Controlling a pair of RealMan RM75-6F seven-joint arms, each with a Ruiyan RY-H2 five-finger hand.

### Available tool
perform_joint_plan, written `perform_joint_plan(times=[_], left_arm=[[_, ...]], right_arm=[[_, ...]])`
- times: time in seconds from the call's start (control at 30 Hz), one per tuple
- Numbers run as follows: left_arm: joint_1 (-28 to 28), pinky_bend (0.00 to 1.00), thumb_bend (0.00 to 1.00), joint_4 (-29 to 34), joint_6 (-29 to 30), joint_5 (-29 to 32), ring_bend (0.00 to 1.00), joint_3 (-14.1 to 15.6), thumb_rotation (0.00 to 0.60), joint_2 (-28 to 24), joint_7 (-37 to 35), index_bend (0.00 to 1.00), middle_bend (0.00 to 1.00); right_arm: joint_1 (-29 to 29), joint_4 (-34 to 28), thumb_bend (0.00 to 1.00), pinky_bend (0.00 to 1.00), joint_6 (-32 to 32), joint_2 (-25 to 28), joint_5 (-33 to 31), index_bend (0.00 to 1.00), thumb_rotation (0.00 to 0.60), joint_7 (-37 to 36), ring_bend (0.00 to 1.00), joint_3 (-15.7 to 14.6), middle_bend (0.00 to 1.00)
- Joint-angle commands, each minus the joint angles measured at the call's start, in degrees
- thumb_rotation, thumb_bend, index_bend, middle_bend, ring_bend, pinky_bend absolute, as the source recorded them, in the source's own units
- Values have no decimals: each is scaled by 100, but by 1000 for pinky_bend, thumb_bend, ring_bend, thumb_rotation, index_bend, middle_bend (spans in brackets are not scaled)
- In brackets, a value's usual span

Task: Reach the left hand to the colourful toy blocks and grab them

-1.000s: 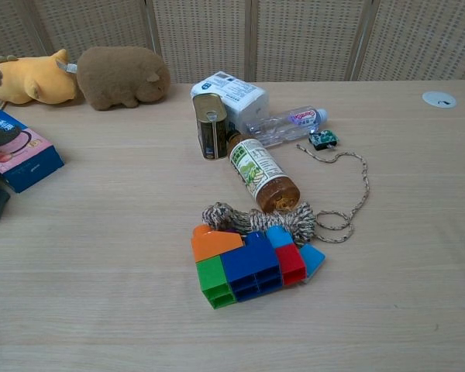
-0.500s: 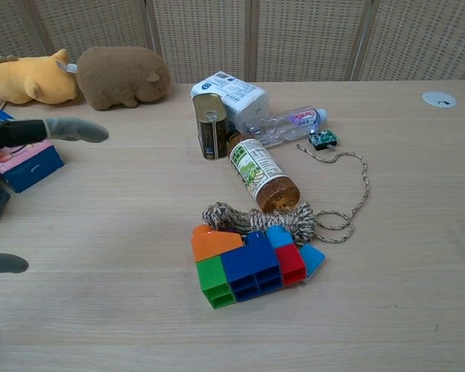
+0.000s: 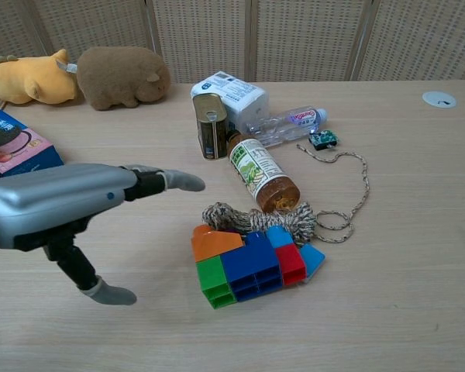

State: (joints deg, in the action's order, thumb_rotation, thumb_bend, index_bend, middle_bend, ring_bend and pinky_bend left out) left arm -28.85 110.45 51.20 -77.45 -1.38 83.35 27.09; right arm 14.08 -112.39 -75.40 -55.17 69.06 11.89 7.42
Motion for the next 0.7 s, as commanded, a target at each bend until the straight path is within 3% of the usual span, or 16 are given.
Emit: perform_joint_plan(times=[0.03,0.53,0.6,0.7], left_arm=[[-210,0,0,-264,-147,274,0,-56,600,347,215,0,0],[-651,0,0,-1167,-56,824,8,7,600,1505,865,0,5],[-658,0,0,-1280,25,857,59,28,600,1634,927,4,39],[-644,0,0,-1477,205,791,249,65,600,1822,999,97,156]], right_arm=[[-26,-2,33,0,1,28,-34,0,600,-50,0,3,0],[-143,-10,33,0,-4,120,8,0,600,-372,0,-8,0],[-174,-16,34,0,-21,149,17,0,600,-424,0,-15,0],[-217,-43,32,0,-42,193,36,0,600,-563,0,-6,0]])
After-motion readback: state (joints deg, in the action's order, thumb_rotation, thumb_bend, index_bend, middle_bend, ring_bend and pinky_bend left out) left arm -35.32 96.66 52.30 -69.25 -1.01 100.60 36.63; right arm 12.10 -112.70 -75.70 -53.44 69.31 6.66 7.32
